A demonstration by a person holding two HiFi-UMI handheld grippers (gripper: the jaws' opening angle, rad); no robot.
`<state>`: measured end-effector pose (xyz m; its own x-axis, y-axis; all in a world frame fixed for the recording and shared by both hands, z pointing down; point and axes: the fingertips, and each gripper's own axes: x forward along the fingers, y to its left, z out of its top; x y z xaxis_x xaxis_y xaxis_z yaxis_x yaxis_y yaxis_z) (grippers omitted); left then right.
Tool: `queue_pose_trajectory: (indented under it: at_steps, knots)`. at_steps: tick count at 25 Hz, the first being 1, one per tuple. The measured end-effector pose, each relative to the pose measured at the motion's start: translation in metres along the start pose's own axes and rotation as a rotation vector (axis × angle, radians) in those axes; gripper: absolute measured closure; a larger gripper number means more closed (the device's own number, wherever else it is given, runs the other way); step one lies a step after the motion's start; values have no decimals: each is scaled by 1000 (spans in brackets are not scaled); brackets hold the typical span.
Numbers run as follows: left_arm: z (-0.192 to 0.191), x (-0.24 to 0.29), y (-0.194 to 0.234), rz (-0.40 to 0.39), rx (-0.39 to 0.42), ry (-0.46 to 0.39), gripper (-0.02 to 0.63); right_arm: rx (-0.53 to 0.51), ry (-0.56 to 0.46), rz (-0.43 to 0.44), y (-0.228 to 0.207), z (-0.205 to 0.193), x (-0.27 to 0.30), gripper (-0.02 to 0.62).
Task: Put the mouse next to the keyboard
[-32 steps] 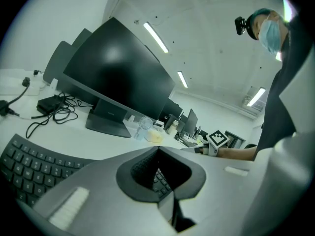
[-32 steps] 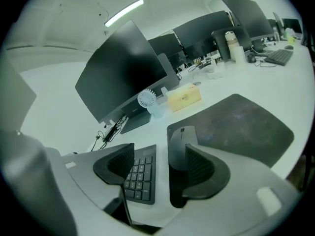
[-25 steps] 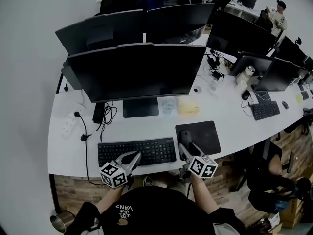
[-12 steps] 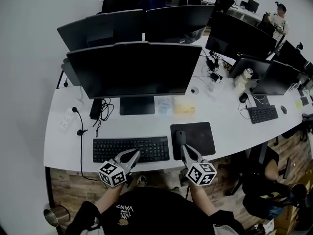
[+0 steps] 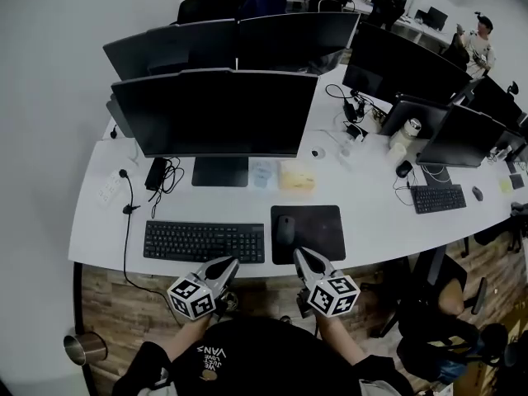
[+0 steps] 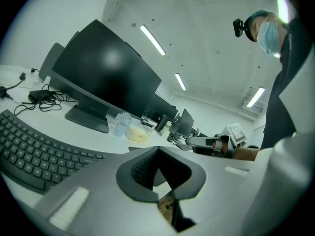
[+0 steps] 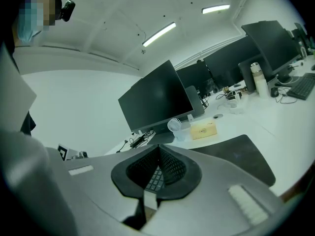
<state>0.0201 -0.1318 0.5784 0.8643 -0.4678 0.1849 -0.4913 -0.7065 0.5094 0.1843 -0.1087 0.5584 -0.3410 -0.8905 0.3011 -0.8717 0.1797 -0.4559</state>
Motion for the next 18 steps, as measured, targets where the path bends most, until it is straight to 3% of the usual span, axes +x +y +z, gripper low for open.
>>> queue_pose_trajectory:
  at_steps: [18]
  knots:
    - [-53, 10, -90, 41, 6, -28, 604, -55, 72, 113, -16, -25, -75, 589]
